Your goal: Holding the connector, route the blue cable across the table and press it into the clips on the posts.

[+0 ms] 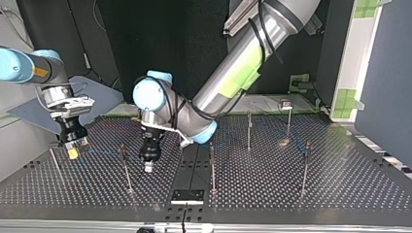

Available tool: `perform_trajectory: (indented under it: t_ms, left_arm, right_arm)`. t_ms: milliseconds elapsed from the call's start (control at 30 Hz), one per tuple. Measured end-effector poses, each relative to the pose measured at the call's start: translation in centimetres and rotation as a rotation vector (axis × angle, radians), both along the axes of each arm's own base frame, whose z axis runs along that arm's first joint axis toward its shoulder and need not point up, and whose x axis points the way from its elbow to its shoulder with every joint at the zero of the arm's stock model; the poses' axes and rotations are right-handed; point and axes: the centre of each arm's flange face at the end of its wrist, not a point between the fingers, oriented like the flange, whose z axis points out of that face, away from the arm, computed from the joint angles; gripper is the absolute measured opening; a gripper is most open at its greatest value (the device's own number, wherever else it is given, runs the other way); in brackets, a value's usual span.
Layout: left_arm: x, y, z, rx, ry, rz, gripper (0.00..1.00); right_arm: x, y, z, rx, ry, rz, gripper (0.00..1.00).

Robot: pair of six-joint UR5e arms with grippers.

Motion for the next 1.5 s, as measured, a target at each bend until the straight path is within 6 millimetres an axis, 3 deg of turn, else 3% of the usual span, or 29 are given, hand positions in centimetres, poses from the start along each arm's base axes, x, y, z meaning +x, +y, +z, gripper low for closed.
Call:
perform_trajectory:
  t_ms: [67, 100, 133, 300, 333, 900, 1067, 1500]
  left_arm:
    - [-0.2, -0.2, 0.0, 0.001, 0.001, -0.003, 0.59]
    - [-0.3, -0.3, 0.0, 0.001, 0.002, -0.004, 0.59]
    - [-0.4, -0.4, 0.0, 0.001, 0.002, -0.006, 0.74]
    - [-0.9, -0.8, -0.1, -0.002, 0.006, -0.007, 0.74]
    - [-1.0, -0.8, -0.1, -0.002, 0.007, -0.007, 1.00]
    - [-3.4, -1.7, -1.2, -0.049, 0.112, -0.024, 1.00]
    - [-5.1, -2.5, -1.3, -0.062, 0.151, -0.056, 1.00]
    - [-9.1, -1.6, 0.5, -0.105, 0.208, -0.073, 1.00]
  right_arm:
    - [0.0, 0.0, 0.0, 0.000, 0.001, 0.000, 0.00]
    - [0.0, 0.0, -0.1, 0.001, 0.001, 0.000, 0.00]
    - [0.0, 0.0, -0.1, 0.001, 0.001, 0.000, 0.00]
    - [0.0, 0.0, -0.2, 0.002, 0.003, 0.001, 0.00]
    - [0.0, -0.1, -0.2, 0.002, 0.003, 0.002, 0.00]
    - [0.0, 0.0, -0.2, 0.006, 0.006, 0.004, 0.00]
    - [0.0, 0.0, -0.3, 0.007, 0.007, 0.006, 0.00]
    - [0.0, 0.1, -0.4, 0.012, 0.013, 0.005, 0.00]
